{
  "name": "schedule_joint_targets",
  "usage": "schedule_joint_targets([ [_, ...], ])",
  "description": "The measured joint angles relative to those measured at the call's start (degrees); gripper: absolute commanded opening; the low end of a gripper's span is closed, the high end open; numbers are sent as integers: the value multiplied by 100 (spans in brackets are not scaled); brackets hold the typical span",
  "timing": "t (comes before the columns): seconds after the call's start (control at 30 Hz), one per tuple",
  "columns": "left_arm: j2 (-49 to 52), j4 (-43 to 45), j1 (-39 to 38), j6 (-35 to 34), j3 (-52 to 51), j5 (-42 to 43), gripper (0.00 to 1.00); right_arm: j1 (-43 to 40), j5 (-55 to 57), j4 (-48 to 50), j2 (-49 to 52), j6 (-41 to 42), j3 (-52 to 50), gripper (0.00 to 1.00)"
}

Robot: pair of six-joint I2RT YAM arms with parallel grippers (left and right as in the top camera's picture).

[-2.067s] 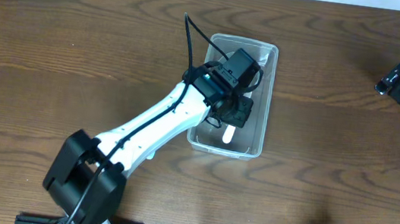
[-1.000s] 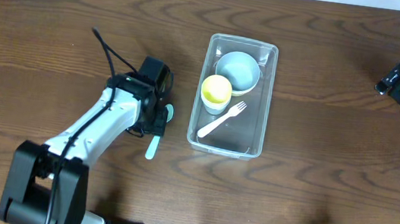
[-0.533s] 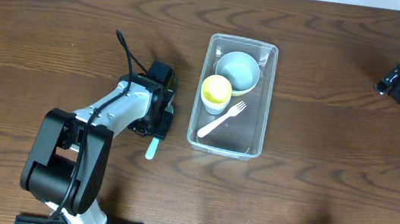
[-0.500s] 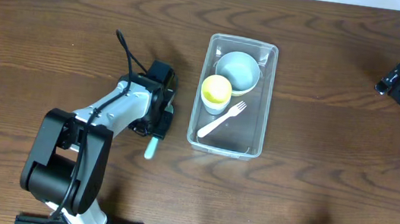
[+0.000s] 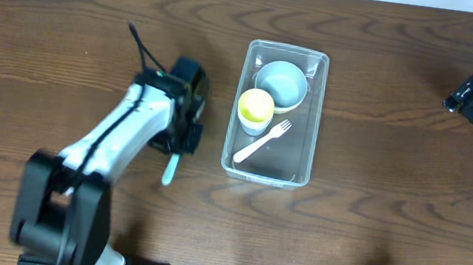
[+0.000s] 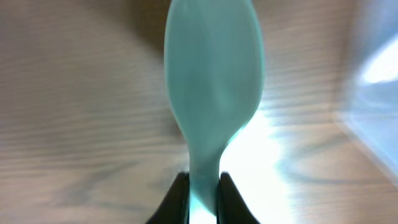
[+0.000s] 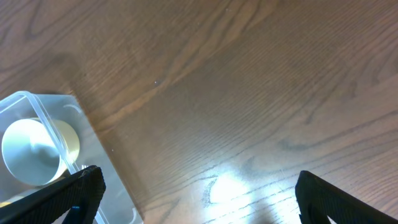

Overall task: Pack container
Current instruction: 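Lay the mint-green spoon inside the container and release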

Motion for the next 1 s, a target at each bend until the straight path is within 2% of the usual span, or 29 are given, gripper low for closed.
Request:
schedule_joint_targets([
  [0.13, -654, -505, -229, -57, 1049, 2, 6, 0, 0, 2, 0, 0, 0, 99],
  [0.27, -1113, -481, -772, -131, 1720, 105, 6, 0, 0, 0, 0, 0, 0, 99],
  [0.37, -1132, -280, -1322, -310, 1816, 214, 6, 0, 0, 0, 0, 0, 0, 99],
  [0.57, -350, 592, -2181, -592, 1812, 319, 6, 0, 0, 0, 0, 0, 0, 99],
  [0.83, 977, 1121, -2356, -1045, 1803, 341, 7, 0, 0, 0, 0, 0, 0, 99],
  [0.9, 1176, 1141, -2352, -1130, 1797, 354, 15, 0, 0, 2, 0, 0, 0, 99],
  [0.97, 1220, 1102, -2352, -1204, 1792, 409, 38, 0, 0, 2, 0, 0, 0, 99],
  [1.0, 1202, 1069, -2352, -1209, 1792, 452, 43, 0, 0, 0, 0, 0, 0, 99],
])
